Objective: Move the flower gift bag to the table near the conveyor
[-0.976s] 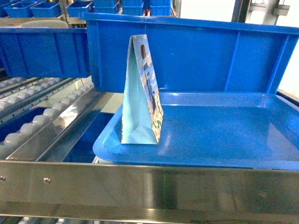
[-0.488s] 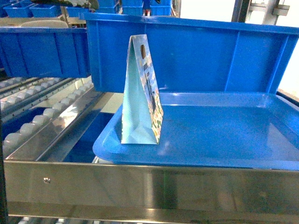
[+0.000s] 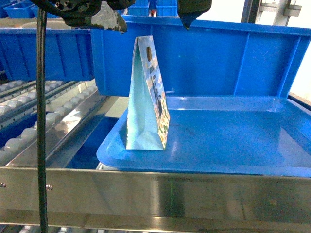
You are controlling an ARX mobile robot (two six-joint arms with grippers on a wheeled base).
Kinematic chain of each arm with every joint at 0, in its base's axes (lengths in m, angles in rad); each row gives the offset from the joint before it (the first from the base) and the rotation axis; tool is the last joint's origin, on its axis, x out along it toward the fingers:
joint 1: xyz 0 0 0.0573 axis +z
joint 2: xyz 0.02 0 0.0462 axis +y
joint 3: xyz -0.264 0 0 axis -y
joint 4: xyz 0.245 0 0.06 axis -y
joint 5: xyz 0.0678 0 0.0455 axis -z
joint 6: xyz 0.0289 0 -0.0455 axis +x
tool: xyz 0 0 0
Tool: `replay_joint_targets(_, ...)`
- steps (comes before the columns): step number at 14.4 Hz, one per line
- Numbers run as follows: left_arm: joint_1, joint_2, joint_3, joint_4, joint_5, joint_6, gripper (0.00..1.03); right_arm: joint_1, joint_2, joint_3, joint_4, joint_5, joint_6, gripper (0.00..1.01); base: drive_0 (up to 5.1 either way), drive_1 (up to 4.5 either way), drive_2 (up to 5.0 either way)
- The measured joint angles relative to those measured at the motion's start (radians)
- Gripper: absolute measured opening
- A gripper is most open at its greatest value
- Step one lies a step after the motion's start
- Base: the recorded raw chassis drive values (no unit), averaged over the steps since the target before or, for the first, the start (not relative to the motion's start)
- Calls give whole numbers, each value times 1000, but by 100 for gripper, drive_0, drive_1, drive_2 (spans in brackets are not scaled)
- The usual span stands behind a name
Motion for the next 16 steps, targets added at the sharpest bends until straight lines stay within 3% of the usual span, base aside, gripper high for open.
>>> replay_joint_targets(6,-47,37,-64,58,-51,-8,98,0,0,0,0,0,0,2,0,0,0)
replay_joint_targets(14,-64,13,-135,69,-79,-14,98,0,0,-2,1,0,0,2,0,0,0)
replay_joint_targets(15,-64,13,-135,69,-79,-14,97,0,0,-2,0,0,0,2,0,0,0)
replay_joint_targets(16,-64,13,-135,69,-79,-15,86,0,0,-2,0,0,0,2,0,0,0)
